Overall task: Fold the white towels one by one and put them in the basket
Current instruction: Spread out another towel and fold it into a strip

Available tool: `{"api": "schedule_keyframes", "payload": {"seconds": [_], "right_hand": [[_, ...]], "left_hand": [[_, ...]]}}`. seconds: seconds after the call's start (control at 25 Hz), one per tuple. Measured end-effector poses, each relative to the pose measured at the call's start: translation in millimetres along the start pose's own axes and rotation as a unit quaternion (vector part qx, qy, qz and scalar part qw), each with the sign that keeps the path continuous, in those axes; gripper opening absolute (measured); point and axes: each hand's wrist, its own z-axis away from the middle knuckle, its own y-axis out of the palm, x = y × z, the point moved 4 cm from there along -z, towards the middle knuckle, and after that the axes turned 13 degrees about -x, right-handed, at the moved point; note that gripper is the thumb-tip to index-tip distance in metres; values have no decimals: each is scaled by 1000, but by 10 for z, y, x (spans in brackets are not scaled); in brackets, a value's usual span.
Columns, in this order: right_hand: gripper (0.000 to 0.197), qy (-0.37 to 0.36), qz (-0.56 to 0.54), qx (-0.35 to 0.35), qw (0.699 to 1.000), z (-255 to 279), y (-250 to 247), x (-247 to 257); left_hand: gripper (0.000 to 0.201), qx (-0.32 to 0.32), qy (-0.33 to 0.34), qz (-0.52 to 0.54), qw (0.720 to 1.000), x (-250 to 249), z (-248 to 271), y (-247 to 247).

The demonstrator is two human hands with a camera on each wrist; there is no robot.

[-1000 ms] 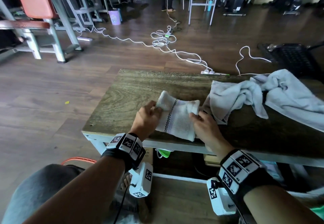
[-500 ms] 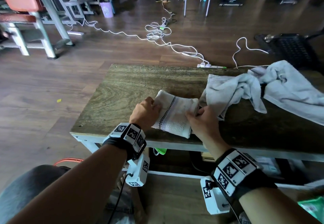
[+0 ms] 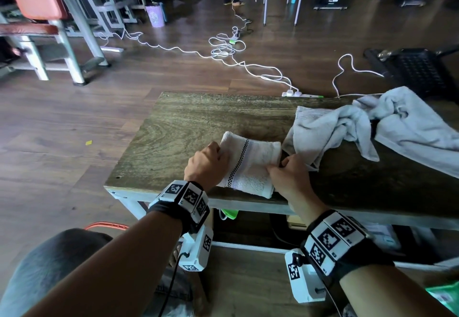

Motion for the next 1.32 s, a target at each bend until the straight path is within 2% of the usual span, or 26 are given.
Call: {"api": "schedule_keyframes", "payload": {"seconds": [0.16, 0.24, 0.32, 0.4, 0.44, 0.48, 0.56, 0.64, 0.72, 0.88, 1.0, 1.08, 1.16, 1.2, 1.24, 1.32], "right_hand": [[37, -18, 23, 9, 1000, 34, -9, 39], [36, -1, 16, 9, 1000, 24, -6, 41], [24, -13, 5, -22, 1000, 37, 4, 77], [23, -149, 59, -108, 981, 105, -22, 224], [27, -238, 84, -133, 959, 150, 0, 300], [30, -311, 119, -126, 935, 183, 64, 358], [48, -368, 227, -27, 901, 173, 272, 328], [68, -345, 334, 76, 874, 104, 421, 183], [65, -303, 378, 92, 870, 27, 483, 73], [66, -292, 422, 75, 855, 38, 510, 26], [68, -319, 489, 19, 811, 55, 457, 192], [73, -319, 524, 10, 789, 116, 381, 304], [83, -287, 529, 21, 799, 158, 269, 314], [84, -270, 523, 18, 808, 175, 205, 329], [79, -267, 505, 0, 821, 180, 158, 375], [58, -329, 434, -49, 837, 179, 155, 474]], "left_hand": [[33, -5, -11, 0, 1000, 19, 29, -30], [33, -9, -37, 51, 998, 9, 25, -51], [31, -59, -30, 108, 992, -30, 24, -101], [29, -163, 88, 81, 979, -134, 52, -166], [29, -177, 152, 54, 971, -210, 86, -165], [32, -151, 200, 34, 967, -272, 111, -122], [44, -28, 236, -9, 971, -304, 142, 73], [52, 65, 224, -66, 970, -239, 121, 244], [54, 96, 209, -90, 969, -166, 65, 308], [55, 90, 218, -96, 967, -161, 71, 294], [57, 79, 217, -171, 958, -162, -63, 263], [64, 37, 172, -211, 962, -107, -220, 153], [67, 2, 109, -171, 979, -60, -253, 41], [65, -15, 99, -134, 986, -60, -203, -2], [63, -29, 102, -99, 989, -86, -136, -33], [60, -33, 115, -52, 991, -165, 9, -10]]}}
